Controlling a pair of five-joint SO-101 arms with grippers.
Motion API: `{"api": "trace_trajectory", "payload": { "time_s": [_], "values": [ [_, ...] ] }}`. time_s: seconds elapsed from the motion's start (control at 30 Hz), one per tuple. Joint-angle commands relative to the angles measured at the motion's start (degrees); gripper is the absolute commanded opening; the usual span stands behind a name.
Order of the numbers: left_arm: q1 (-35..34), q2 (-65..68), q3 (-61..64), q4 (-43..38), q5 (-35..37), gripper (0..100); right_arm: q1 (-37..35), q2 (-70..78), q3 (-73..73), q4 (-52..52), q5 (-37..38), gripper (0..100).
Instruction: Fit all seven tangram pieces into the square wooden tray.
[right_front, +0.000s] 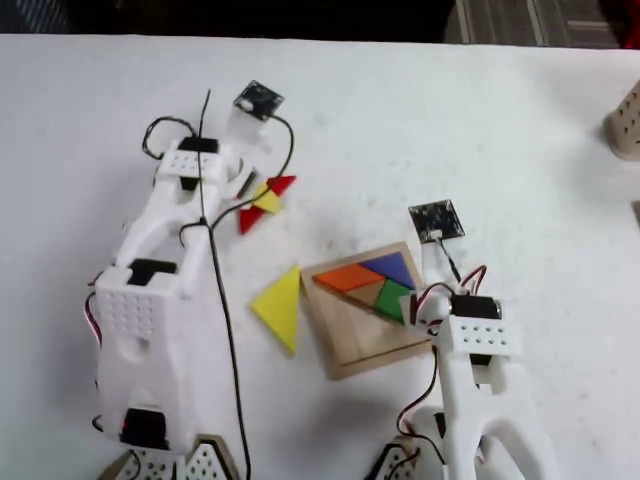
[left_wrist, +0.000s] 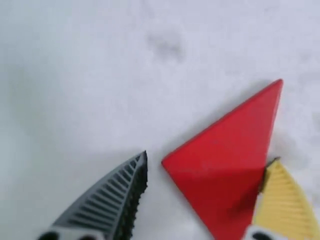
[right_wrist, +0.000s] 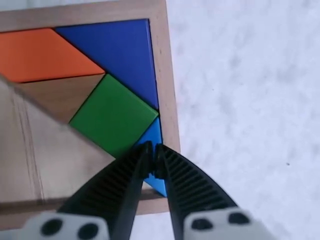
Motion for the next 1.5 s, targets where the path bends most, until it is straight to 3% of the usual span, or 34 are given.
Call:
{"api": "trace_trajectory", "payload": {
  "time_s": [0.0,0.73,1.47],
  "values": [
    [3.03,1.01,-1.05,-0.88,-0.26,23,-0.04,-2.15,-0.44,-0.84,0.44,1.7],
    [2.68,-1.36,-0.53,0.26,0.44,24,-0.04,-2.15,-0.44,-0.92,0.44,1.7],
    [1.36,-3.12,-1.05,6.51,14.68,24,-0.04,-1.89,-0.44,-2.15,0.44,1.8]
  ]
}}
